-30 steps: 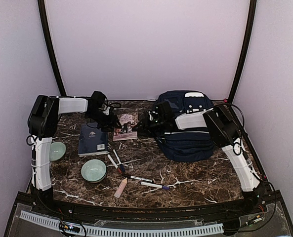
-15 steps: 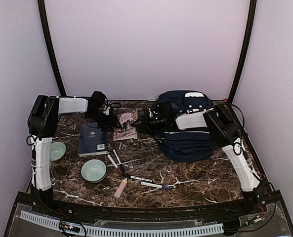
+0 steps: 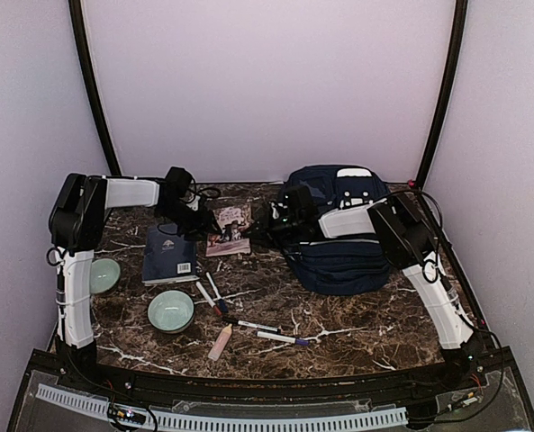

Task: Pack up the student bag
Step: Pick up the book at the corner of the board, then pass from the left arm to the right

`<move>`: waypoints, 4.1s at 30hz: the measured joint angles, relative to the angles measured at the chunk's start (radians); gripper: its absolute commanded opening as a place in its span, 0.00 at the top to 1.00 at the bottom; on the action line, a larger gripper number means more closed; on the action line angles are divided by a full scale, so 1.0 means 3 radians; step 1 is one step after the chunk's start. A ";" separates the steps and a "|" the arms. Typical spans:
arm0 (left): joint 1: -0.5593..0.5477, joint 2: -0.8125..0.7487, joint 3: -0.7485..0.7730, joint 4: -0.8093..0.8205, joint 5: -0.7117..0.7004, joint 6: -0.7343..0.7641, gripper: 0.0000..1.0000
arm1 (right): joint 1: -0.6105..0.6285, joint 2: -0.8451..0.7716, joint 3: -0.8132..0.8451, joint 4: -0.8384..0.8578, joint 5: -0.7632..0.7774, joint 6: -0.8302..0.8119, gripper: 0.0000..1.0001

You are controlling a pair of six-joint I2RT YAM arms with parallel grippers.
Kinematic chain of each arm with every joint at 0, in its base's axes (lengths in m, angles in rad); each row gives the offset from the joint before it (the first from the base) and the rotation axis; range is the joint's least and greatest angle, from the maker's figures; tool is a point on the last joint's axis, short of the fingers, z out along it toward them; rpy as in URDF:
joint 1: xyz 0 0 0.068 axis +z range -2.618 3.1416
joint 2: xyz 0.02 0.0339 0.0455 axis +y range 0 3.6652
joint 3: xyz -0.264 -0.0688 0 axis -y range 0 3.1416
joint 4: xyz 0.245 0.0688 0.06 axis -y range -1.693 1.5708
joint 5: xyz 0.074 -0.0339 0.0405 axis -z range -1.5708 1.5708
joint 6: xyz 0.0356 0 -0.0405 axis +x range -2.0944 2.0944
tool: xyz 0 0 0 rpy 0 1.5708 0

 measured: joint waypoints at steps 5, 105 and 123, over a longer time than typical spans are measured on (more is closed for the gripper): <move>-0.0008 -0.0033 -0.0055 0.0048 -0.0013 -0.0009 0.41 | 0.0000 0.0013 0.0025 0.0031 -0.0018 0.0006 1.00; 0.0116 -0.1170 -0.0991 0.1429 0.1350 -0.1150 1.00 | -0.0319 -0.1603 -0.0689 -0.0849 -0.0034 -0.1464 0.37; -0.0774 -0.1649 -0.1171 0.2833 0.1382 -0.1467 1.00 | -0.0752 -0.3058 -0.1485 -0.1422 -0.0312 -0.2790 0.00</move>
